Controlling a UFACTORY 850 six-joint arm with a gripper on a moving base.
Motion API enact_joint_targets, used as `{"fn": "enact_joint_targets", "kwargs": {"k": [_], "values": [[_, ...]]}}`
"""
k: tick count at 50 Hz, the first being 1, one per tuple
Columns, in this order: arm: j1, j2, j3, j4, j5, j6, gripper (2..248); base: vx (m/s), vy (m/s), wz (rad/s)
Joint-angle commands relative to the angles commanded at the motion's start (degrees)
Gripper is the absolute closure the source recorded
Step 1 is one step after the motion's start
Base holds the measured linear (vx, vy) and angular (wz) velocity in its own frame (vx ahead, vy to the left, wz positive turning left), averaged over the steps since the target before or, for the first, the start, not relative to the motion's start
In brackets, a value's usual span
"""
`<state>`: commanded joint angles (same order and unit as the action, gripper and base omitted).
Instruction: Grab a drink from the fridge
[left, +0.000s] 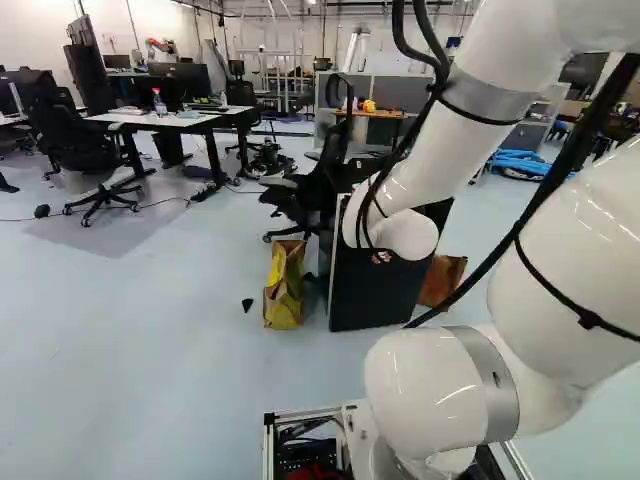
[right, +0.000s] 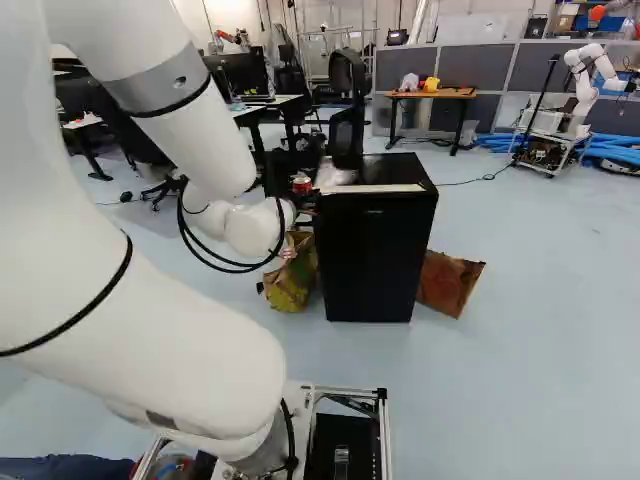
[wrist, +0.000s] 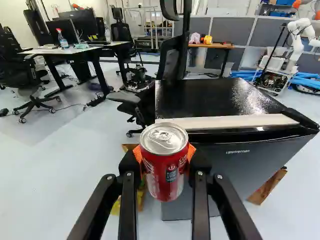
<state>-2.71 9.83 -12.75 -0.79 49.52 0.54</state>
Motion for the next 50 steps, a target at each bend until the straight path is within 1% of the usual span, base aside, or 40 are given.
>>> {"fn": "enact_joint_targets", "kwargs": {"k": [11, 27, 50], "values": [[1.09, 2.49, 3.13, 0.32, 0.19, -0.22, 150, 0.0, 0.0, 0.0], [2.17, 4.94, 6.2, 0.64, 0.38, -0.43, 150, 0.0, 0.0, 0.0], [2.71, 6.17, 7.75, 0.79, 0.48, -0.54, 150, 0.0, 0.0, 0.0]]}}
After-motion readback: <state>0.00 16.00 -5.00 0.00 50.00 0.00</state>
